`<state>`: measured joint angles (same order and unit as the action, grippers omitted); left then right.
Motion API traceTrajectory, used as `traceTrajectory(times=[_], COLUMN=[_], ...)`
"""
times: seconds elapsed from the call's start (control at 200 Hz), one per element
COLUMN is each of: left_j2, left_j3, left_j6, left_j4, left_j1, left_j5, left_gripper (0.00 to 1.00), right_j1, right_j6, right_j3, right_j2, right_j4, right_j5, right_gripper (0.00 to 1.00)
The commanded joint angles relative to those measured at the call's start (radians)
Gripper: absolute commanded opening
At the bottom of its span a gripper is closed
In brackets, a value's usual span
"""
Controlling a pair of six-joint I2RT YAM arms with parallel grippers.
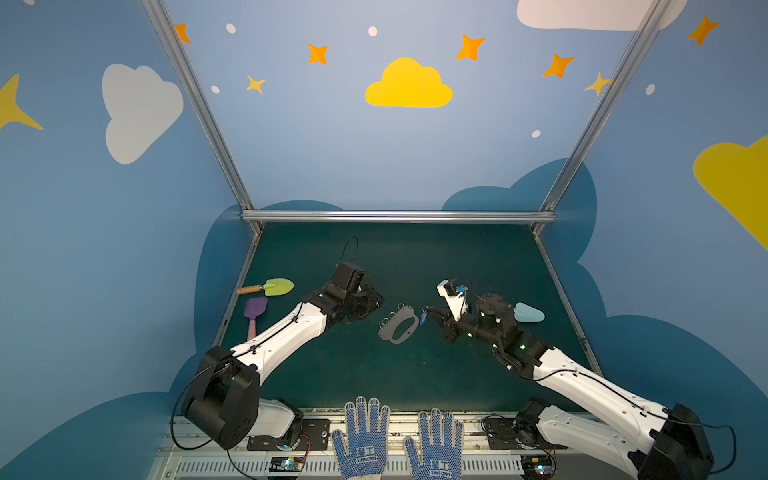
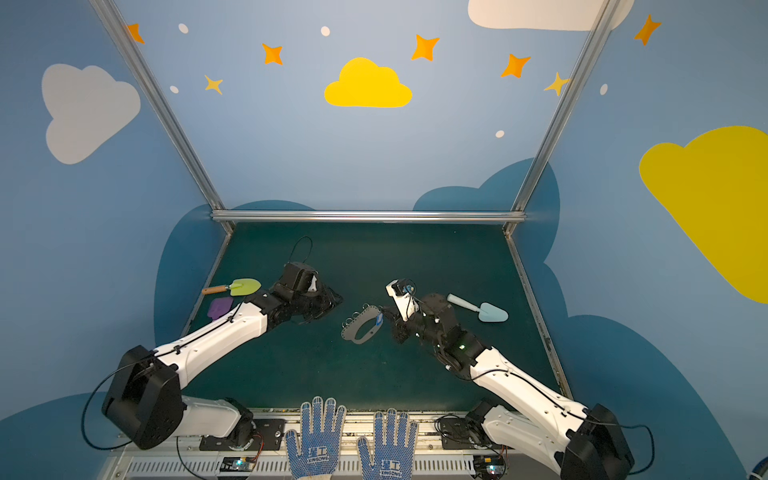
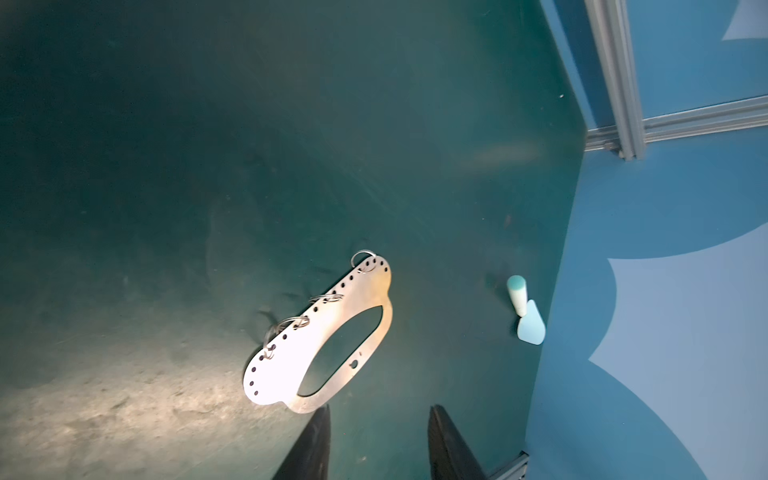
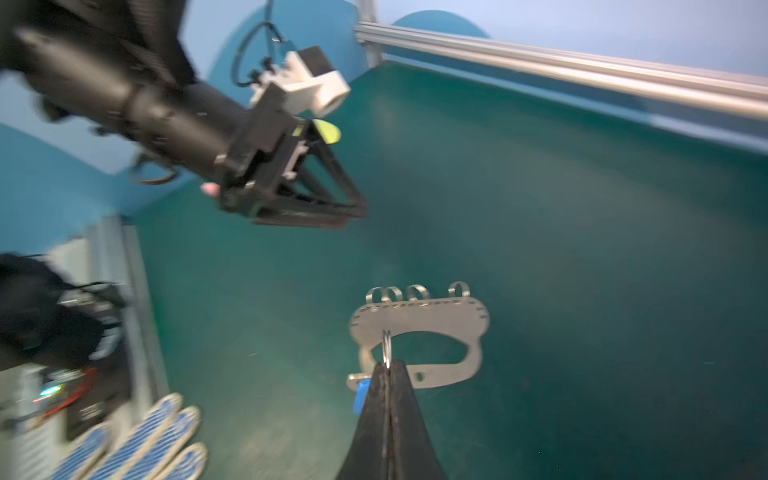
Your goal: Put the keys on the keyring
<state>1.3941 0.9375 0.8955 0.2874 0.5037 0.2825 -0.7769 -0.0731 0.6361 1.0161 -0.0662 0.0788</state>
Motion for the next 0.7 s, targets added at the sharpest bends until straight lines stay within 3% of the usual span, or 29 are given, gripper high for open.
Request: traceTrajectory(times=[0.0, 0.185, 0.691], left_j2=[0.010, 0.013, 0.007], left_j3=[-0.019, -0.049, -0.107], left_j6=[-0.003, 0.022, 0.044], left_j4=[0.002, -0.035, -0.065], left_j1=[-0.007, -0.006, -0.007], left_j5=[0.020, 0.034, 0.029], left_gripper=[0.46, 0.48, 0.52], right_j1=[-0.053, -0.135, -0.171], right_j6=[0.065, 0.073, 0.098], right_j3=[0.032, 0.033, -0.039], right_j2=[0.036, 0.094, 0.051], right_j4=[0.005, -0.069, -0.186], right_j5=[-0.263, -0.421, -0.406], right_gripper=[0.00, 0.00, 0.00])
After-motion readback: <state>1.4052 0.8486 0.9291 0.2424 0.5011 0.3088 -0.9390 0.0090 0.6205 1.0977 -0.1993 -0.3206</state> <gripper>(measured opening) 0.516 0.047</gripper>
